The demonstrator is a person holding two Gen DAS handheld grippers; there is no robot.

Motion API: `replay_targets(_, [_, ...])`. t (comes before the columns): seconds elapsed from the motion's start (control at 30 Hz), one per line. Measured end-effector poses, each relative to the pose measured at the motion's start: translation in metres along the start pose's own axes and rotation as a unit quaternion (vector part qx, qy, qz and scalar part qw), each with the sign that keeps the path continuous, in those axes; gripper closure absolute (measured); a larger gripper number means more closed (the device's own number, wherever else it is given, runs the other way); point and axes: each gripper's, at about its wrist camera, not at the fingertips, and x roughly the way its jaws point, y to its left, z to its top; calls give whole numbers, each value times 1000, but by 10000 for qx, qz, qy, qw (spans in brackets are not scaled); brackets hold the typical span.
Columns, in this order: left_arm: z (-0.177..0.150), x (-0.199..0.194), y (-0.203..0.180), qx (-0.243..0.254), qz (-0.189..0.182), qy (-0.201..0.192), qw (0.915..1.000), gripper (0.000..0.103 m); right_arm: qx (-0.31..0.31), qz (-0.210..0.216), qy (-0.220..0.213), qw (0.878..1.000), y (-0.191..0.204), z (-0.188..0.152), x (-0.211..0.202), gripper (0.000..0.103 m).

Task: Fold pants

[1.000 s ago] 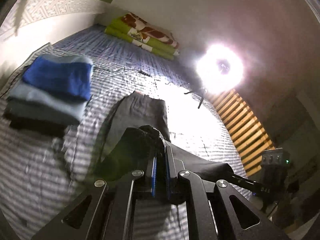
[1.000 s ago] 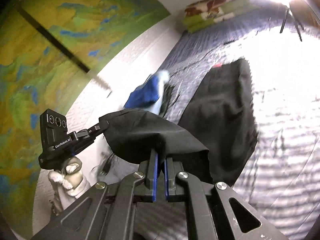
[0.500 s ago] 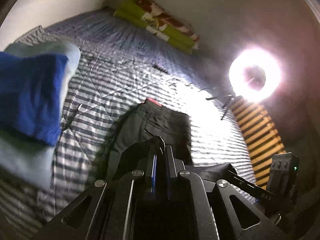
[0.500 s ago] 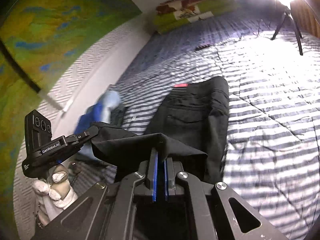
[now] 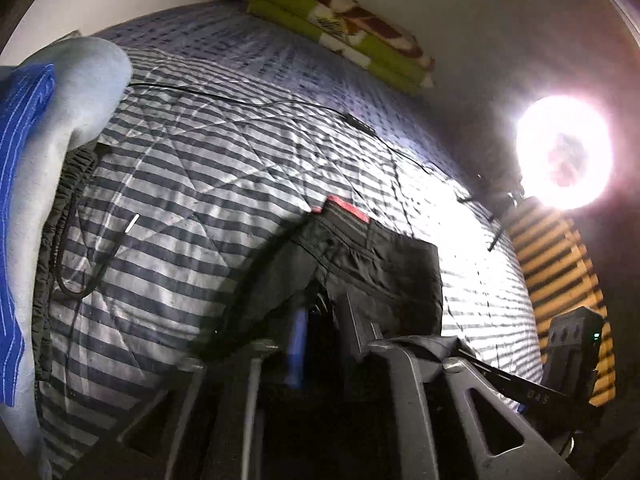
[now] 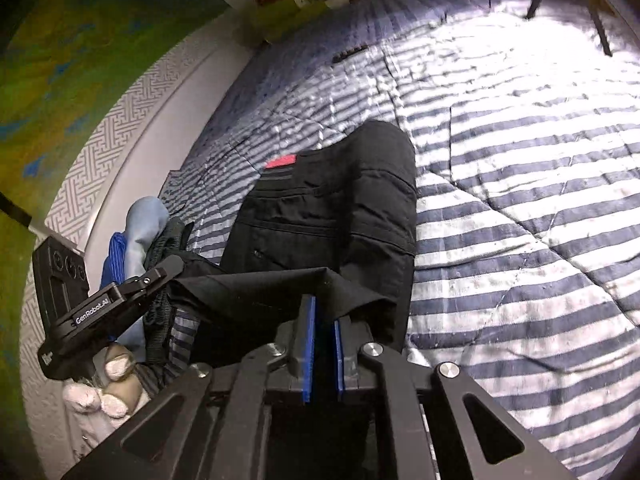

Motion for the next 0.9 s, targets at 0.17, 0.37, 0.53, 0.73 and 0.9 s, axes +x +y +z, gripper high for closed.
replay_targets(0.17, [3, -29, 8, -62, 5, -268, 9996, 57, 309, 536, -204, 9979, -17, 13, -23, 62])
replay_targets(0.37, [-41, -75, 18, 366, 96, -115, 9992, 57, 343, 673, -510, 9958, -24, 8, -54, 61])
replay_targets(0.53, [-101, -100, 35, 745, 295, 263, 9964, 57, -732, 167, -386, 9964, 5, -48, -72, 61])
replay_targets(0.73, [-158, -109, 29, 1289, 466, 350, 9899, 65, -2035, -361, -149, 9783, 47, -118, -59, 69])
replay_targets(0.9, [-194, -99, 2, 2137, 804, 365, 9729, 69, -2458, -855, 5, 9655, 54, -135, -30, 73])
